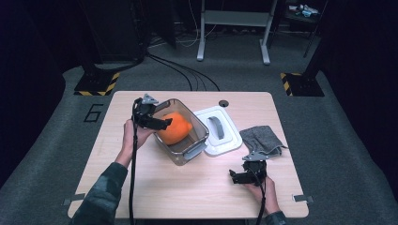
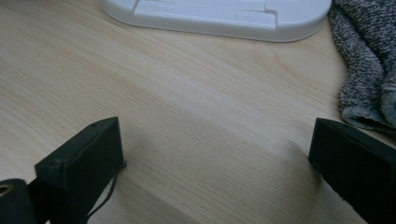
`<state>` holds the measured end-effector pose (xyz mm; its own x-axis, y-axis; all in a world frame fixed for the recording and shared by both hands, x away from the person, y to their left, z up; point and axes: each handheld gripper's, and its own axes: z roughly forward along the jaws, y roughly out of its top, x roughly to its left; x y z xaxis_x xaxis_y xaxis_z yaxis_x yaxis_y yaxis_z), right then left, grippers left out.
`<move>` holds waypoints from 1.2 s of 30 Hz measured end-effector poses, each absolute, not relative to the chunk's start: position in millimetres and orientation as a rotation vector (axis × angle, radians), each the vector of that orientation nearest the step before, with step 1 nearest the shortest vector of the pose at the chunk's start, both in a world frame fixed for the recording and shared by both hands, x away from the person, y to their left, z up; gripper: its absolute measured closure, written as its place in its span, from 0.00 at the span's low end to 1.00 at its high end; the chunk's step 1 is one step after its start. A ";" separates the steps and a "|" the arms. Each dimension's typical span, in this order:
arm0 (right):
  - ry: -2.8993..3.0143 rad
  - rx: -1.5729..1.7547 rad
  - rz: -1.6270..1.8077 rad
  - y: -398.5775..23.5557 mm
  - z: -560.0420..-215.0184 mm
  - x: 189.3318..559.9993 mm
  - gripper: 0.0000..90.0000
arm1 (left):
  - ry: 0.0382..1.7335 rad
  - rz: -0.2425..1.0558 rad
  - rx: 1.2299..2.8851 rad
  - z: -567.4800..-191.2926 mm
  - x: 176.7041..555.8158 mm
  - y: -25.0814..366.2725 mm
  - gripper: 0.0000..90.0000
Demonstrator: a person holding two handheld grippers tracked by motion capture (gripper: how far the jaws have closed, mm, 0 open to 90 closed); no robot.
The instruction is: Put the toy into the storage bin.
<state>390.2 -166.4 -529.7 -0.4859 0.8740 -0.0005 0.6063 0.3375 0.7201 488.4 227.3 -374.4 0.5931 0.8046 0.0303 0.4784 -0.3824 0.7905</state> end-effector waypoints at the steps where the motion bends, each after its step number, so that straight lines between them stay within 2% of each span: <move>1: 2.221 1.308 0.934 -167.3 -529.3 390.3 0.02 | 1.009 0.540 2.028 -373.4 480.1 232.7 0.13; 16: 2.240 1.329 0.902 -169.3 -526.7 391.9 0.00 | 1.025 0.573 1.941 -387.2 431.8 282.0 0.12; 24: 2.229 1.355 0.935 -168.8 -517.7 392.1 0.01 | 1.079 0.609 1.949 -419.8 414.6 300.0 0.12; 36: 2.251 1.295 0.982 -155.4 -498.4 407.1 0.01 | 1.187 0.551 1.993 -490.4 401.2 311.2 0.11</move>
<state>407.1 -155.4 -498.4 -0.5135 0.8576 0.0295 0.6049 0.3374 0.7213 401.2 311.2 -490.4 0.4800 0.8772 -0.0086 0.5598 -0.2987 0.7729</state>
